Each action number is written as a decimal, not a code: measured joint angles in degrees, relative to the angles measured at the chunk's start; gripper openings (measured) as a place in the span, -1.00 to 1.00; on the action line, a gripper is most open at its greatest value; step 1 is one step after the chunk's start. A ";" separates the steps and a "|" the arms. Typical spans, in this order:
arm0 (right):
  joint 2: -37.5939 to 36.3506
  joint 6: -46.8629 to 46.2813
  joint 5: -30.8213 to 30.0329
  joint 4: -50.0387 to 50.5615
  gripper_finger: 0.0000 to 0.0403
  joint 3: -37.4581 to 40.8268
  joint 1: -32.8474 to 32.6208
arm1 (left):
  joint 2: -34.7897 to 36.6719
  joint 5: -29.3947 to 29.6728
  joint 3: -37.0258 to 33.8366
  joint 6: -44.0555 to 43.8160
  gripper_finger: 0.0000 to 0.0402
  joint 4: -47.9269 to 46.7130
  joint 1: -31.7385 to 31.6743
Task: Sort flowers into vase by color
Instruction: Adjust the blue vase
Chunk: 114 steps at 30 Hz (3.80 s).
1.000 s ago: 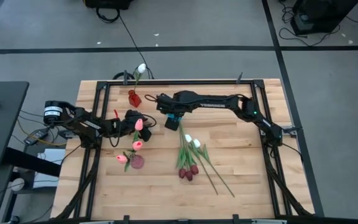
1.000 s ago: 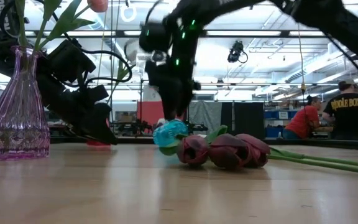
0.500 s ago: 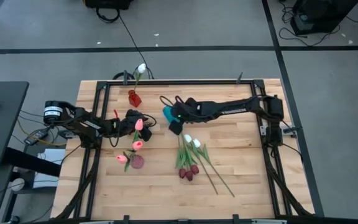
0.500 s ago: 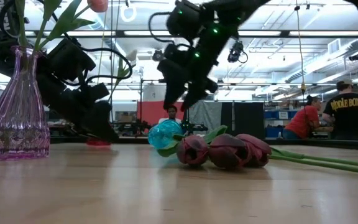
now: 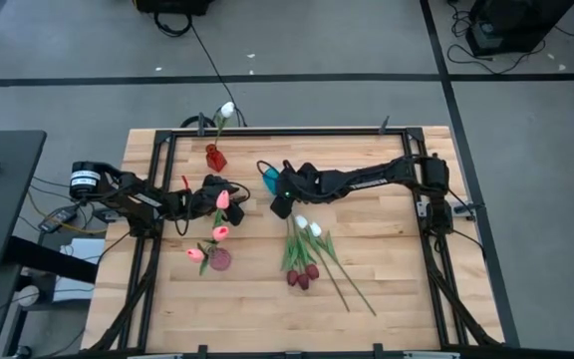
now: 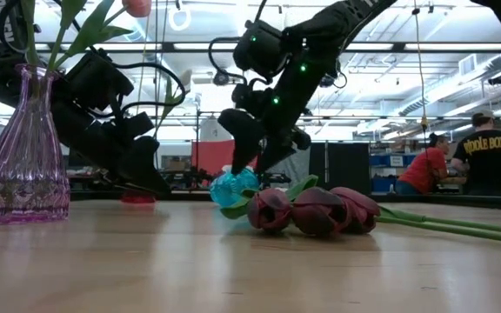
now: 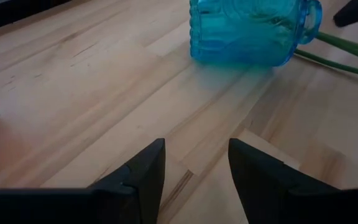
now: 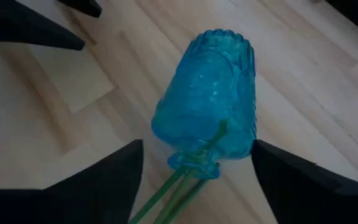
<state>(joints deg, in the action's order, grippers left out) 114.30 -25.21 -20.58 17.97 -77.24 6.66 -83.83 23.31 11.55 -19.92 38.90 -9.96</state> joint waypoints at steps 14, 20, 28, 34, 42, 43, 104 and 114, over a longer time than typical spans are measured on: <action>0.07 0.63 1.11 -8.43 -0.03 4.76 -0.02 | 0.00 0.00 0.00 0.11 -0.10 0.13 0.00; 0.07 -0.15 -1.10 -7.12 0.11 2.99 -1.67 | 0.00 -0.24 0.00 0.11 -0.10 -0.05 0.00; 0.07 1.43 -11.59 -12.88 0.30 2.65 -7.23 | -0.11 3.98 0.00 0.40 -0.10 2.60 -0.09; 5.26 2.79 -10.78 -18.76 0.30 2.24 -7.05 | -0.13 4.50 0.00 1.84 -0.10 4.28 -0.15; 8.48 1.32 -15.84 -19.53 0.22 1.39 -7.04 | -0.17 3.02 0.00 1.70 -0.10 1.94 -0.04; 8.50 1.22 -15.91 -19.36 0.21 1.41 -7.06 | -0.17 2.79 0.00 1.70 -0.10 1.96 -0.04; 4.35 6.05 -12.09 -14.88 -0.46 1.47 -7.42 | -0.17 -1.19 0.00 3.15 -0.10 2.11 0.00; -10.87 11.74 -5.91 10.09 0.23 1.41 1.56 | -0.17 -1.51 0.00 2.99 -0.10 2.12 0.00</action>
<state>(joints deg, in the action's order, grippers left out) 103.43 -13.47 -26.50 28.06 -75.83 8.22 -84.01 21.80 11.55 -16.93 41.01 -9.96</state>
